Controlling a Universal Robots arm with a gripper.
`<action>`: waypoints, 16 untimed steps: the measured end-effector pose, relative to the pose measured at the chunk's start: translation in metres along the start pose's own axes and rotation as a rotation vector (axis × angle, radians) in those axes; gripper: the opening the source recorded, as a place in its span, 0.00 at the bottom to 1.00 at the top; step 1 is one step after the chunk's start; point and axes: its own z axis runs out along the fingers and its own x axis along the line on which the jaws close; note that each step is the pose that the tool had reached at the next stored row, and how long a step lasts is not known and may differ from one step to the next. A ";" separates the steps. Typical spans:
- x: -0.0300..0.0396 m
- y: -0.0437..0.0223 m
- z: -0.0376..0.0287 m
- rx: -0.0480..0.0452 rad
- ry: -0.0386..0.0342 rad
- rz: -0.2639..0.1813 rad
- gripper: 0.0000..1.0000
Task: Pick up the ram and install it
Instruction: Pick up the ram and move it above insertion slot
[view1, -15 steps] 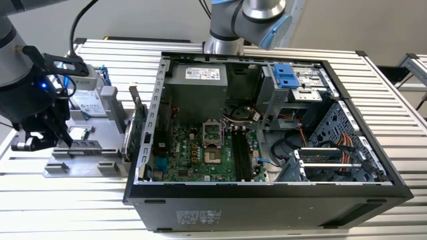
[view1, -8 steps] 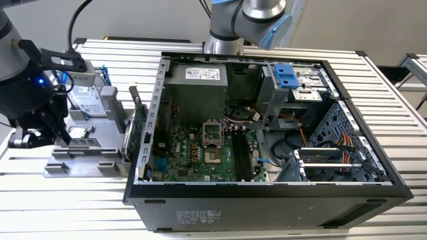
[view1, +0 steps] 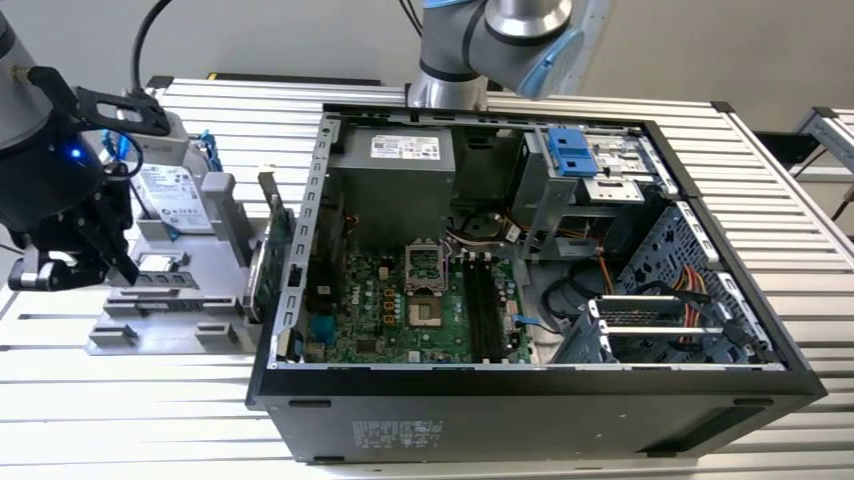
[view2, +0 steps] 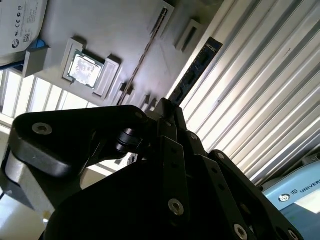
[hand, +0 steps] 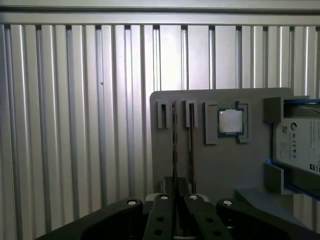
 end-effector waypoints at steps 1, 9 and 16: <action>-0.0001 0.0000 -0.0012 0.0000 0.0000 0.000 0.00; -0.0006 0.0002 -0.0113 0.0001 -0.0001 0.000 0.00; -0.0011 0.0003 -0.0192 0.0001 -0.0001 0.000 0.00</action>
